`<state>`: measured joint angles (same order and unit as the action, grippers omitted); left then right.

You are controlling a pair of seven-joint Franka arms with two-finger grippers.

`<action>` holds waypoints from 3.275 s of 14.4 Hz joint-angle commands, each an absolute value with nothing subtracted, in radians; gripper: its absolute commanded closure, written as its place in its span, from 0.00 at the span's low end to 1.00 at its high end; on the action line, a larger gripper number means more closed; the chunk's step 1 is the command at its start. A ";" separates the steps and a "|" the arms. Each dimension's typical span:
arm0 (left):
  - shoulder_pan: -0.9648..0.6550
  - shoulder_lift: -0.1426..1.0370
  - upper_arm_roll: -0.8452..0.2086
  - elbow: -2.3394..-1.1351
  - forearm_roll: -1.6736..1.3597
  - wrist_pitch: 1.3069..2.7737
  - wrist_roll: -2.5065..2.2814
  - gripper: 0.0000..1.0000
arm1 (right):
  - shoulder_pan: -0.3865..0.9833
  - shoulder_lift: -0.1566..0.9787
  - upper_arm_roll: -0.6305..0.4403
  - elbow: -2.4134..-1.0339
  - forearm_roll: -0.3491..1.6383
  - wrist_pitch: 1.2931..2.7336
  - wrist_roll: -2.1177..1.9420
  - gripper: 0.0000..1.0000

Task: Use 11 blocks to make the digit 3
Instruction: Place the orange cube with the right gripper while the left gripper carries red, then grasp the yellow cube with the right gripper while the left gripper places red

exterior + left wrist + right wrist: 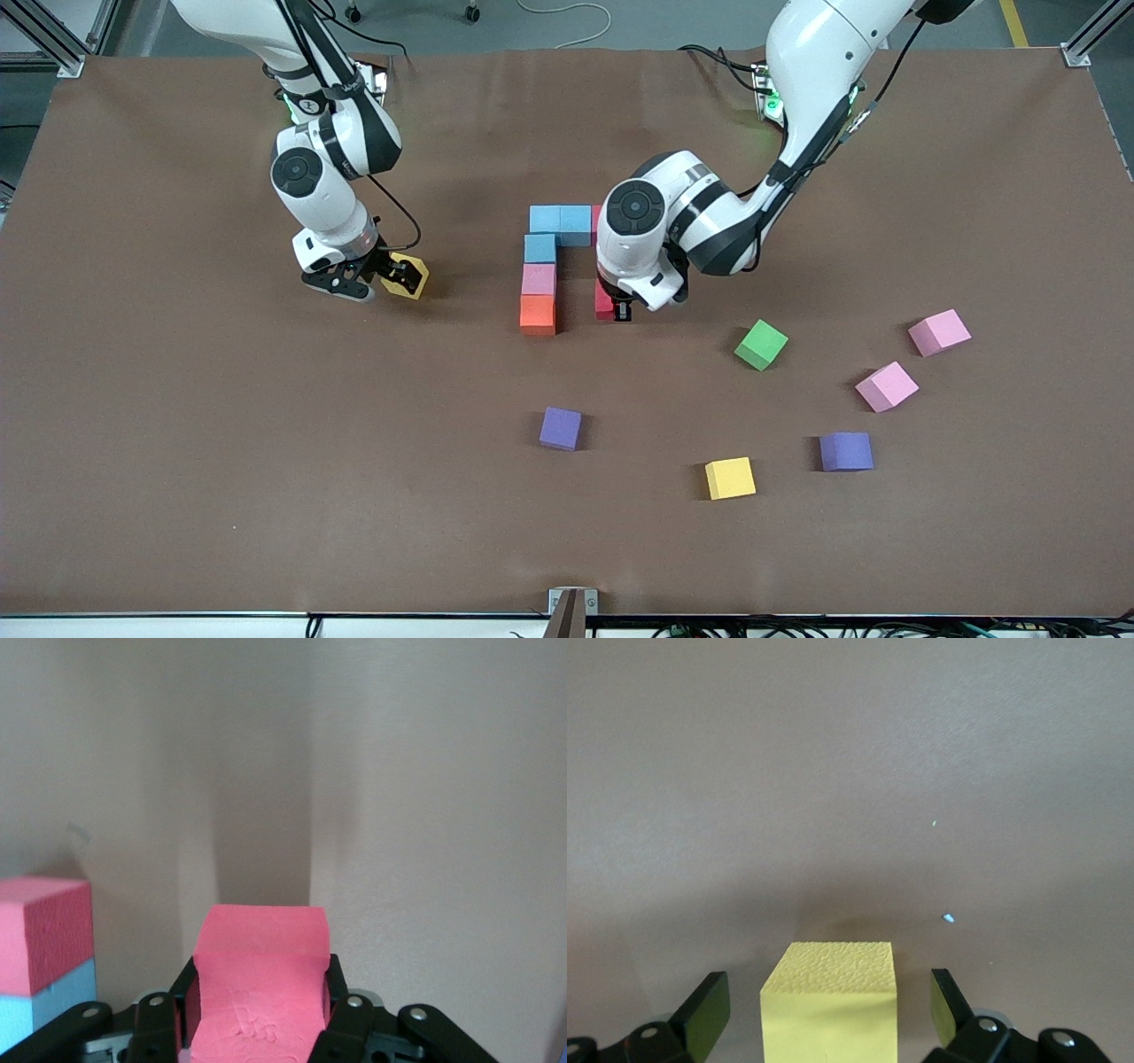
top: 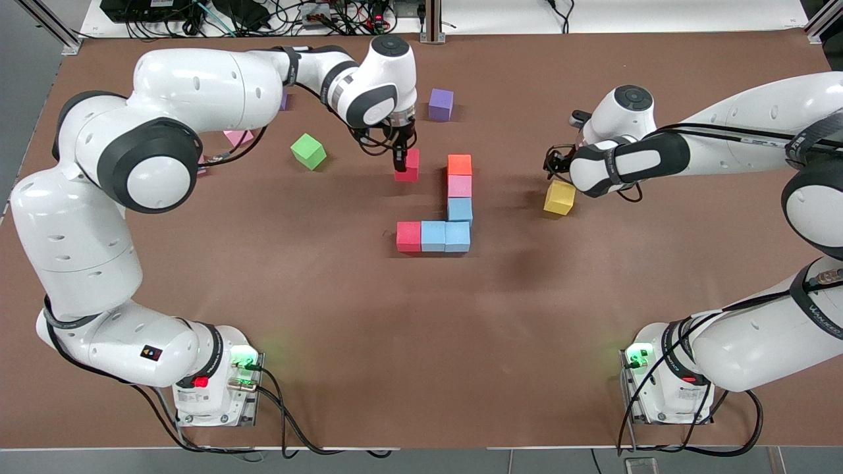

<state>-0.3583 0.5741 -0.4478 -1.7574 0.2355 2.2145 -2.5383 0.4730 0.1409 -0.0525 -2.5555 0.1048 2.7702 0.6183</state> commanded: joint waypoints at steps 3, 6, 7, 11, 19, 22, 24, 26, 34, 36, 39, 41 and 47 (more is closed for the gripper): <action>-0.394 0.587 -0.442 -1.767 0.255 2.220 -2.684 0.80 | 0.509 0.147 -0.052 -2.605 0.117 2.821 0.609 0.05; -0.408 0.609 -0.442 -1.767 0.307 2.247 -2.729 0.80 | 0.525 0.152 -0.052 -2.611 0.117 2.818 0.607 0.23; -0.414 0.617 -0.442 -1.764 0.313 2.249 -2.734 0.80 | 0.525 0.150 -0.052 -2.611 0.117 2.813 0.607 0.35; -0.431 0.637 -0.442 -1.766 0.351 2.310 -2.758 0.80 | 0.523 0.156 -0.052 -2.591 0.117 2.804 0.597 1.00; -0.452 0.661 -0.443 -1.770 0.413 2.388 -2.752 0.81 | 0.520 0.316 -0.052 -2.259 0.117 2.680 0.592 1.00; -0.468 0.657 -0.443 -1.779 0.419 2.388 -2.750 0.81 | 0.526 0.385 -0.052 -2.039 0.117 2.445 0.603 1.00; -0.469 0.658 -0.445 -1.778 0.419 2.390 -2.753 0.81 | 0.525 0.393 -0.052 -1.961 0.117 2.349 0.604 1.00; -0.469 0.660 -0.445 -1.779 0.419 2.410 -2.753 0.81 | 0.525 0.400 -0.052 -1.939 0.117 2.344 0.598 1.00; -0.479 0.658 -0.445 -1.786 0.419 2.413 -2.754 0.81 | 0.523 0.452 -0.052 -1.884 0.107 2.345 0.595 1.00; -0.488 0.658 -0.445 -1.790 0.419 2.411 -2.752 0.81 | 0.523 0.462 -0.052 -1.882 0.106 2.350 0.595 1.00; -0.489 0.660 -0.445 -1.795 0.420 2.413 -2.747 0.81 | 0.525 0.463 -0.054 -1.879 0.106 2.350 0.595 0.99; -0.489 0.658 -0.445 -1.795 0.419 2.413 -2.746 0.81 | 0.525 0.469 -0.054 -1.878 0.106 2.350 0.595 0.99; -0.489 0.658 -0.445 -1.792 0.420 2.413 -2.744 0.81 | 0.525 0.471 -0.054 -1.873 0.106 2.350 0.595 0.99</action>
<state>-0.4862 0.6609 -0.4460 -1.7875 0.3894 2.3981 -2.7114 0.5237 0.4571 -0.0523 -1.8939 0.1047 2.3523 0.6069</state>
